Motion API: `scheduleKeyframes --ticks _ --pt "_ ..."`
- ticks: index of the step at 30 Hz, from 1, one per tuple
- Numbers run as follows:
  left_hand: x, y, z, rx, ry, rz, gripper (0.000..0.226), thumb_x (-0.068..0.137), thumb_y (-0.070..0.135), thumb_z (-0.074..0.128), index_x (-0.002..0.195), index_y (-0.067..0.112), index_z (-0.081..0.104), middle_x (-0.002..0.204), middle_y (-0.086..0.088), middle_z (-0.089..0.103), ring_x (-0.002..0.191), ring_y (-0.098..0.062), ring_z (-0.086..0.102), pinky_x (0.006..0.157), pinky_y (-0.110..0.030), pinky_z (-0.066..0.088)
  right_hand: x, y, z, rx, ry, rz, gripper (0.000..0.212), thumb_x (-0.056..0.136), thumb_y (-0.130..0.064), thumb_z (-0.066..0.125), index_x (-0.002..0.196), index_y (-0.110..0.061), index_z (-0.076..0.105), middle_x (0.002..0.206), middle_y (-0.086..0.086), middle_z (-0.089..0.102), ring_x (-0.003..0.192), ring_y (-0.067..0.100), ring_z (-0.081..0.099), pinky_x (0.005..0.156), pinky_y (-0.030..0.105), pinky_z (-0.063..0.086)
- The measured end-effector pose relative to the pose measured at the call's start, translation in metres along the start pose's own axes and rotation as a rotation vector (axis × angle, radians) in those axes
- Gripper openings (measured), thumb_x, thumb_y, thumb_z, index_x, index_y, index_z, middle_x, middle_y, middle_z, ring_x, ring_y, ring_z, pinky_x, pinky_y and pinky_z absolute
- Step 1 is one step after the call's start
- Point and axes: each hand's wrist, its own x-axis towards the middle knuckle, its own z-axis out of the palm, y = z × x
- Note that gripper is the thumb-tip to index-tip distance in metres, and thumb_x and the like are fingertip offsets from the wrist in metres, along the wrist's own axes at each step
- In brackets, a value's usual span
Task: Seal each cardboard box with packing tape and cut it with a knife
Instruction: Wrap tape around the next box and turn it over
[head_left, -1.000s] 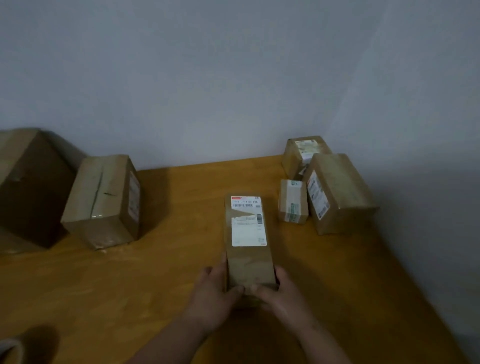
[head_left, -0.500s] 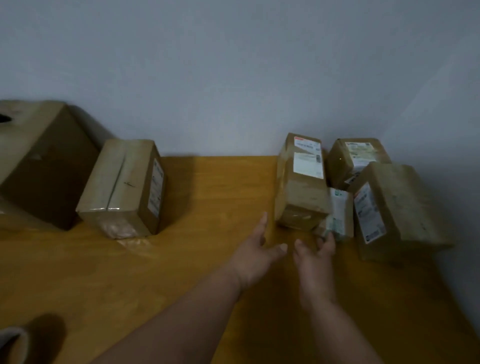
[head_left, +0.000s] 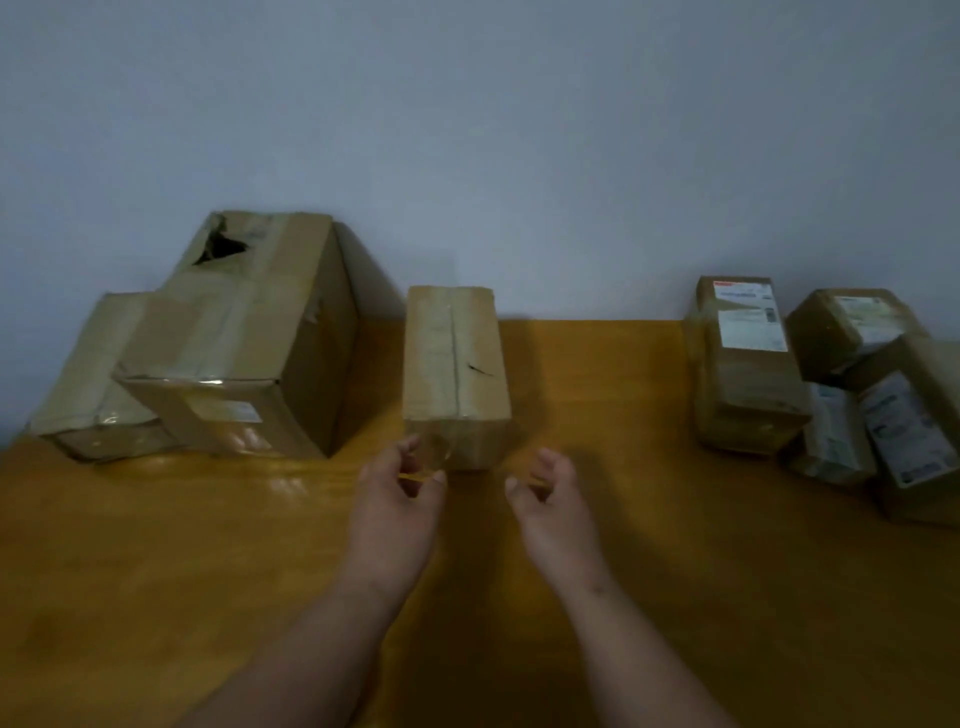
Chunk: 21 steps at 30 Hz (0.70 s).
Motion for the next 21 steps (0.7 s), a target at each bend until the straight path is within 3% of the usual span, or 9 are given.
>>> scheduleKeyframes --ticks 2,4,7,10,12,14,18,21 --pt "0.012 -0.007 -0.024 -0.017 -0.033 0.008 0.05 0.092 0.028 0.065 0.138 0.033 0.046 0.12 0.007 0.053 0.098 -0.005 0.056 0.073 -0.022 0.048 0.002 -0.023 0.019 -0.022 0.074 -0.037 0.051 0.093 -0.032 0.061 0.139 -0.031 0.039 0.132 -0.011 0.043 0.115 0.008 0.046 0.084 0.022 0.039" --pt "0.022 -0.011 -0.039 -0.041 -0.09 0.004 0.059 0.093 0.027 0.065 0.145 0.033 0.039 0.133 0.009 0.049 0.104 -0.003 0.053 0.075 -0.018 0.044 0.005 -0.042 0.033 -0.037 0.147 -0.093 0.053 0.092 -0.031 0.063 0.14 -0.028 0.04 0.137 -0.007 0.041 0.123 0.014 0.046 0.089 0.024 0.038" --pt "0.033 0.0 -0.045 -0.156 -0.244 -0.06 0.069 0.095 0.024 0.061 0.153 0.035 0.023 0.151 0.011 0.037 0.12 -0.004 0.043 0.092 -0.026 0.04 0.011 -0.06 0.044 -0.049 0.164 -0.111 0.063 0.092 -0.03 0.064 0.147 -0.025 0.033 0.144 -0.003 0.039 0.13 0.02 0.043 0.088 0.026 0.038" --pt "0.044 0.015 -0.039 -0.277 -0.376 -0.167 0.071 0.096 0.031 0.059 0.154 0.037 0.017 0.156 0.009 0.033 0.132 -0.009 0.037 0.109 -0.031 0.029 0.021 -0.068 0.046 0.001 0.095 -0.066 0.07 0.092 -0.03 0.063 0.151 -0.026 0.025 0.147 0.0 0.04 0.131 0.022 0.043 0.09 0.03 0.044" --pt "0.049 0.018 -0.035 -0.304 -0.406 -0.214 0.073 0.095 0.037 0.06 0.154 0.038 0.018 0.156 0.008 0.033 0.137 -0.016 0.037 0.114 -0.034 0.029 0.027 -0.067 0.046 0.03 0.066 -0.06 0.071 0.091 -0.03 0.065 0.15 -0.026 0.025 0.145 0.0 0.042 0.129 0.021 0.044 0.09 0.032 0.045" --pt "0.05 0.019 -0.032 -0.322 -0.384 -0.221 0.072 0.093 0.04 0.061 0.153 0.036 0.022 0.155 0.008 0.036 0.135 -0.016 0.039 0.108 -0.031 0.031 0.03 -0.065 0.045 0.048 0.083 -0.046 0.076 0.089 -0.033 0.067 0.151 -0.024 0.024 0.144 0.0 0.04 0.127 0.021 0.045 0.09 0.032 0.047" --pt "0.031 0.021 -0.035 -0.313 -0.375 -0.13 0.066 0.092 0.041 0.064 0.15 0.032 0.035 0.149 0.011 0.042 0.125 -0.006 0.044 0.102 -0.025 0.037 0.021 -0.056 0.039 0.096 0.172 -0.048 0.07 0.084 -0.037 0.07 0.144 -0.023 0.036 0.133 -0.002 0.041 0.11 0.014 0.047 0.07 0.02 0.045" --pt "0.005 0.025 -0.045 -0.229 -0.339 0.007 0.057 0.092 0.041 0.063 0.145 0.03 0.045 0.142 0.014 0.044 0.127 -0.003 0.046 0.112 -0.032 0.04 -0.002 -0.055 0.028 0.2 0.195 -0.05 0.068 0.076 -0.043 0.072 0.135 -0.029 0.04 0.128 -0.003 0.047 0.108 0.017 0.054 0.08 0.034 0.055"
